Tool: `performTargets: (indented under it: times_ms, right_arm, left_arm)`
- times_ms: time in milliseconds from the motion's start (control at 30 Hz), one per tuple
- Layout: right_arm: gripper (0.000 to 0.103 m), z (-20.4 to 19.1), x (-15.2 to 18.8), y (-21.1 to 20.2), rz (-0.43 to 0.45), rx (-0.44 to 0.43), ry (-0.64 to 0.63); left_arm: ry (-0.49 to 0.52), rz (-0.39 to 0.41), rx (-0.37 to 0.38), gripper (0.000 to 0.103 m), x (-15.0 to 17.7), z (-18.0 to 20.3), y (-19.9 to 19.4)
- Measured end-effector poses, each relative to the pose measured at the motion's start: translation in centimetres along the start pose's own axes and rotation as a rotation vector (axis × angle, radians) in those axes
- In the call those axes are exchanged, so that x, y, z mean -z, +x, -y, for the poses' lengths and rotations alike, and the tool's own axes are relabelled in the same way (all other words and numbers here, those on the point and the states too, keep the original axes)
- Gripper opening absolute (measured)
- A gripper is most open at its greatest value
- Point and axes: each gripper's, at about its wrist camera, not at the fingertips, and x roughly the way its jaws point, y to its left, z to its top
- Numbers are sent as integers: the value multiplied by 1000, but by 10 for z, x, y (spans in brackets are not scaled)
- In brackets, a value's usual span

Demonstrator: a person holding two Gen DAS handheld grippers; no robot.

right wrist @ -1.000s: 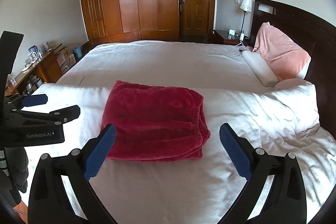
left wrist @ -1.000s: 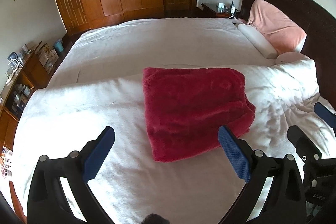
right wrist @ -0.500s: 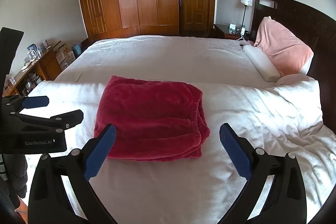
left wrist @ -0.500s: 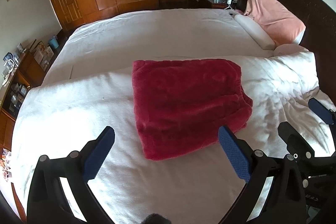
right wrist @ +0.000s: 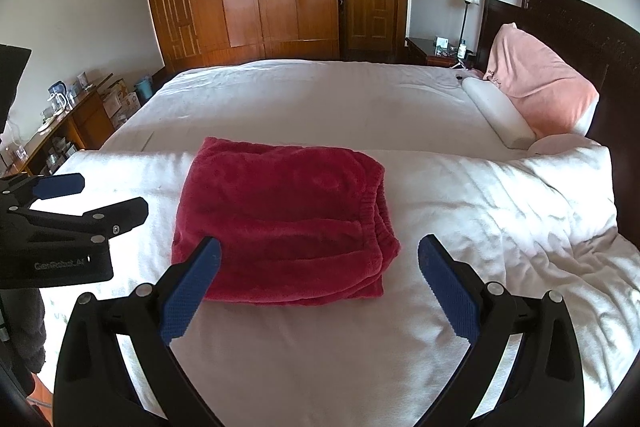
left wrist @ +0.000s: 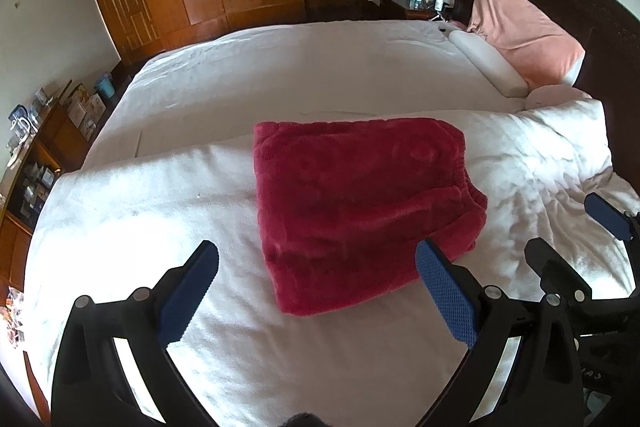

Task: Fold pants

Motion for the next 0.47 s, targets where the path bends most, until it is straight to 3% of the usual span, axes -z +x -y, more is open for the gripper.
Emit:
performTargets:
  times_ms: [467]
  right_arm:
    - [100,1,3,3,-10,10,7]
  left_arm:
    - [-8,17,11,98,0,-7,-2]
